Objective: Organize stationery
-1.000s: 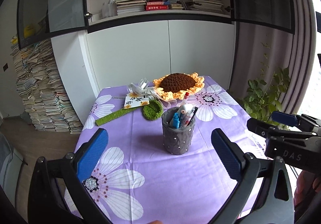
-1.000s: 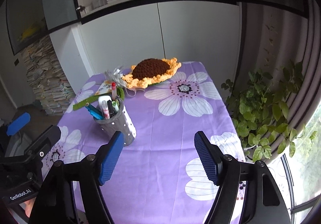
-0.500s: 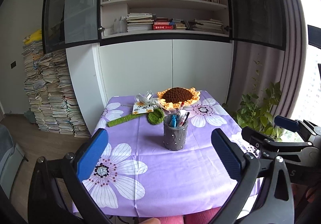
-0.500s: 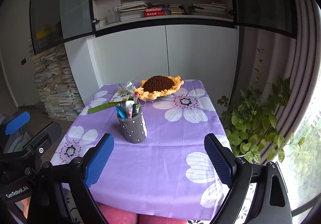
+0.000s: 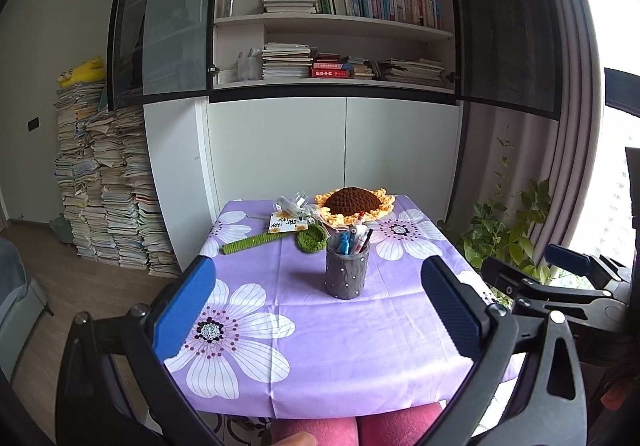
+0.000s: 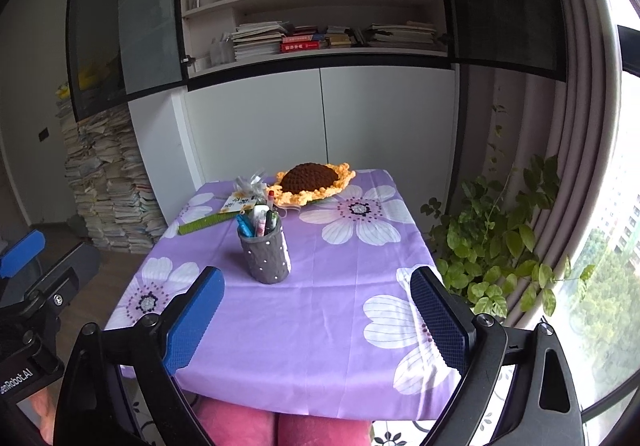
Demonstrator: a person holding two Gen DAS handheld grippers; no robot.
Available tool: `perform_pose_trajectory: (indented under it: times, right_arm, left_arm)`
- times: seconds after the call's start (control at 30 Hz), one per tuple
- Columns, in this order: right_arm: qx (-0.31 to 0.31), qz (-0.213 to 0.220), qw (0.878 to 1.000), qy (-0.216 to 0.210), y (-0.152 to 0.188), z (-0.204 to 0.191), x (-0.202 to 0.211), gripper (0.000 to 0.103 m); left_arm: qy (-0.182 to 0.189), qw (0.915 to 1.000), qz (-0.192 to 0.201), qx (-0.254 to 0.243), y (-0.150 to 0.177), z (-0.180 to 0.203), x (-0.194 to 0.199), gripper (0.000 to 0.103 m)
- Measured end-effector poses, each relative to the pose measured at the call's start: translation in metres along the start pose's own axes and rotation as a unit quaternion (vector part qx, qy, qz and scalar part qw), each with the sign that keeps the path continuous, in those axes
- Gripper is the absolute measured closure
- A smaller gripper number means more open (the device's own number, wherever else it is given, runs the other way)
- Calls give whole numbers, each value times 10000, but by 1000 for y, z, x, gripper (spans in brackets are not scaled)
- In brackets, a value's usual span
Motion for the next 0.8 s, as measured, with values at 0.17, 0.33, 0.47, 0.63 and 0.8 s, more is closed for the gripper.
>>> perform_pose_trajectory:
  times: [0.17, 0.33, 0.47, 0.63, 0.8]
  right_arm:
    - [103, -16, 9999, -35, 3, -7, 3, 8]
    - [288, 64, 9996, 43, -1, -14, 10, 8]
    - [281, 238, 9992, 120, -16, -17, 21, 8]
    - [180, 452, 9988, 70, -29, -17, 32, 8]
    - [202, 411, 9988, 153, -26, -17, 29, 8]
  left_arm:
    - [2, 10000, 48, 31, 1, 0, 5, 1]
    - [30, 9999, 149, 30, -6, -1, 8, 1]
    - [3, 9995, 321, -2, -22, -2, 14, 1]
    - [-52, 9990, 436, 2, -30, -5, 18, 1]
    - [-52, 9997, 242, -7, -22, -3, 11, 1]
Point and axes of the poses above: each gripper's, at about its wrist camera, not at the fingertips, and x roughly against the way its jaws point, z to its right, y to its underside, the point moved 6 cm from there along -x, roughly the way its jaws point, and after that the axes turned 4 degrees about -x, right-handed, at the moved point
